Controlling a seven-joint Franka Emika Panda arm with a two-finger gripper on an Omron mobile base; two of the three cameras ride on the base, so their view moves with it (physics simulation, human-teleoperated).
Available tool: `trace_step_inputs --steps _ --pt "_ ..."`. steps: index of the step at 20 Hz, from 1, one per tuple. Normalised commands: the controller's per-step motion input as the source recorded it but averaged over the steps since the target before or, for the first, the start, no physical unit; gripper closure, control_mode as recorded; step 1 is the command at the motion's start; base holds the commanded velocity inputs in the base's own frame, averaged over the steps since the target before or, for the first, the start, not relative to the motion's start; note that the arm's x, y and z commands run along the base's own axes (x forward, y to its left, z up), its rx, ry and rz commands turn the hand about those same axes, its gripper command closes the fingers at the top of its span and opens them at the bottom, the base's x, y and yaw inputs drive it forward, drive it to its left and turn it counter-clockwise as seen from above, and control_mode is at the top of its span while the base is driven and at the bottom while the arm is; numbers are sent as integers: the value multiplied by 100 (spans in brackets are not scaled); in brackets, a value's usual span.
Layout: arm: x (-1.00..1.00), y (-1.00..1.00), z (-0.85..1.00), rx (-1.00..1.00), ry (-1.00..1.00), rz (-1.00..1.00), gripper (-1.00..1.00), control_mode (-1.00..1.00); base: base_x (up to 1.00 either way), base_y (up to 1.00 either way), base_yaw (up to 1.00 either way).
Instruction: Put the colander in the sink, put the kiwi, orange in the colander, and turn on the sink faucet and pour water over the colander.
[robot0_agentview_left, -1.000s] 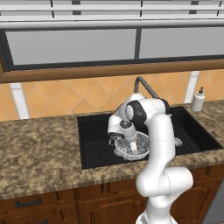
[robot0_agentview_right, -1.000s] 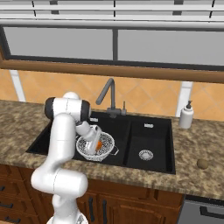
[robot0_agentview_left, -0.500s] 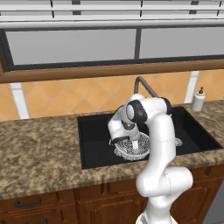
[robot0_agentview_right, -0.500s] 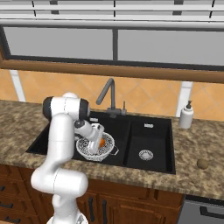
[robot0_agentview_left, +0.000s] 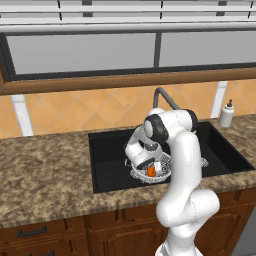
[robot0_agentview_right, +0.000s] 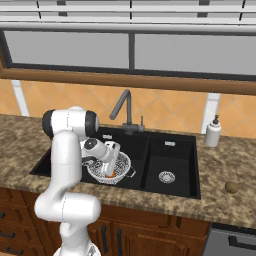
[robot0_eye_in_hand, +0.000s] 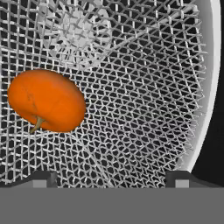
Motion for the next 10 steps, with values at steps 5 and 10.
trace_step_inputs --steps 5,10 --pt "-46 3 89 -6 -2 4 -100 -100 0 0 0" --pt "-27 0 100 -11 1 14 -100 -100 0 0 0"
